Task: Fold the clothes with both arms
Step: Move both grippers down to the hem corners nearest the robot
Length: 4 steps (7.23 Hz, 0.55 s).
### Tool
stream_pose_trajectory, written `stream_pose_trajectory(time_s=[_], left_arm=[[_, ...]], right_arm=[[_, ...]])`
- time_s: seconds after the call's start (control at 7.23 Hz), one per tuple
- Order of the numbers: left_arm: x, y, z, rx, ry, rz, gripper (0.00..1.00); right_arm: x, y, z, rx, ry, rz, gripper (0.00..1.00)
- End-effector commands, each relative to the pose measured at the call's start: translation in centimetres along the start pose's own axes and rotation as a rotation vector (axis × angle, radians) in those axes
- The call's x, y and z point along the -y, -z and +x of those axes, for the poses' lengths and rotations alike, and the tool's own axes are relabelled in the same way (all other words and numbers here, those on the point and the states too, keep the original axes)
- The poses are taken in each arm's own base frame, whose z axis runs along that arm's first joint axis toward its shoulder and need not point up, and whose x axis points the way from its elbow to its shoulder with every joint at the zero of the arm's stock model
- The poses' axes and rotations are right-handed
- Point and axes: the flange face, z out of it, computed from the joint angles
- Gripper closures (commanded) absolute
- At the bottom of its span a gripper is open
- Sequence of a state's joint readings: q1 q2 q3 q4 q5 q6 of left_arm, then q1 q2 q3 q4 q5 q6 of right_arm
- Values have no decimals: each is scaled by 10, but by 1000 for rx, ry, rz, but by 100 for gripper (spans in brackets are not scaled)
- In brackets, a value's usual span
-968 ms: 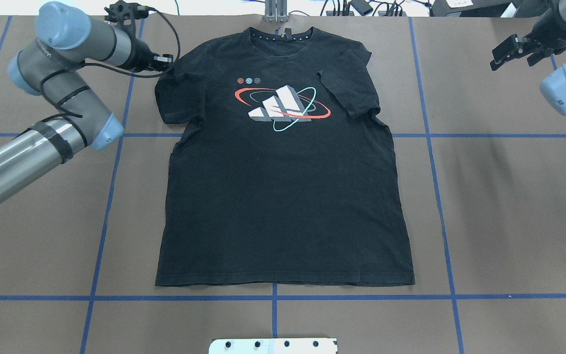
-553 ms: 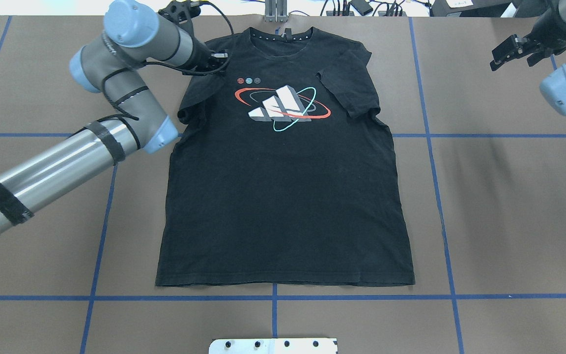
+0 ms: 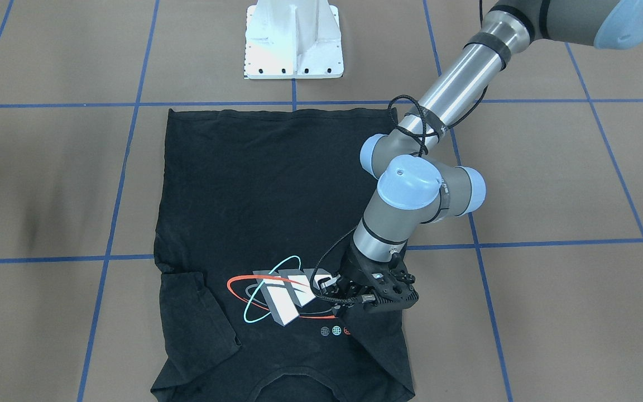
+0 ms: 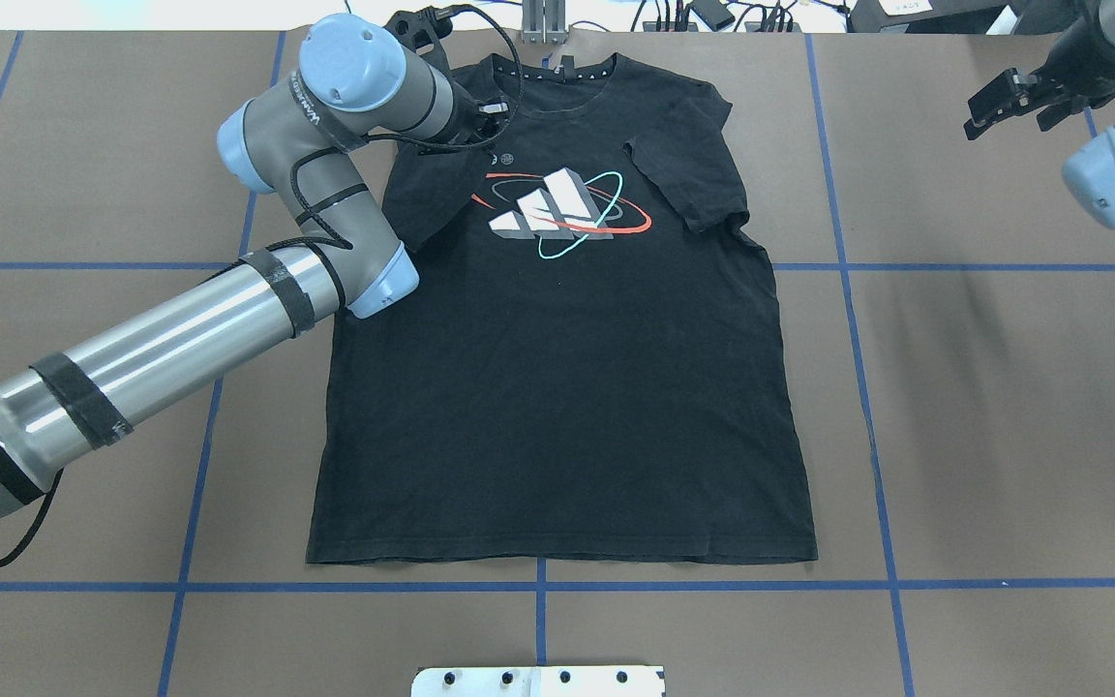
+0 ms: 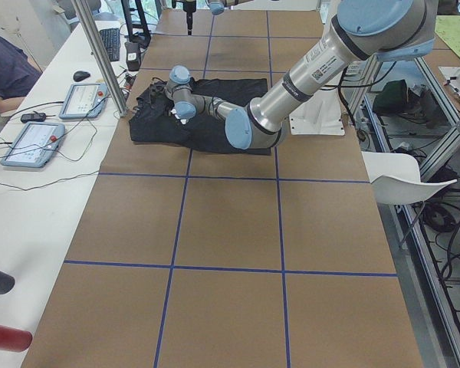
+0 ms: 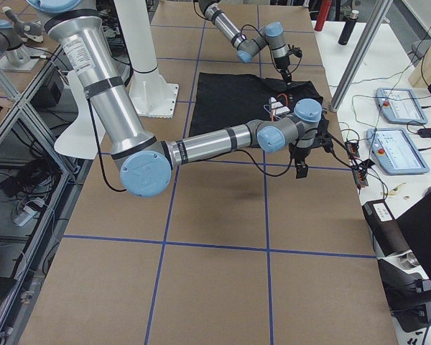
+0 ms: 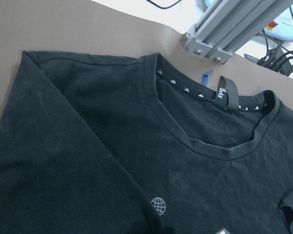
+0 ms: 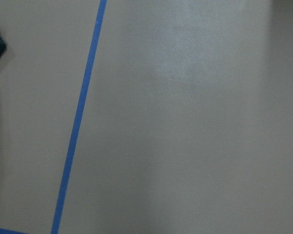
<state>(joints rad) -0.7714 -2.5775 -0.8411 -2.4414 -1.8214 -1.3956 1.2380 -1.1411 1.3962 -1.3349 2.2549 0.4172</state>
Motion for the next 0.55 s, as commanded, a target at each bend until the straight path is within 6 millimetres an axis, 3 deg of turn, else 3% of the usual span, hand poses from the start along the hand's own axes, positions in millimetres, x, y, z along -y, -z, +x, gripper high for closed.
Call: stream_pose_trajectory(time_s=[0.0, 0.14, 0.28, 0.41], left_arm=[[-10, -6, 11, 0, 12, 13, 100], [-10, -5, 12, -4, 8, 11, 80], [-15, -5, 14, -12, -1, 6, 1], [-15, -2, 18, -21, -28, 5, 0]], right_arm=[[-1, -2, -1, 1, 2, -2, 0], [-1, -2, -1, 0, 1, -3, 0], [0, -2, -2, 1, 3, -3, 0], [1, -2, -5, 2, 4, -3, 0]])
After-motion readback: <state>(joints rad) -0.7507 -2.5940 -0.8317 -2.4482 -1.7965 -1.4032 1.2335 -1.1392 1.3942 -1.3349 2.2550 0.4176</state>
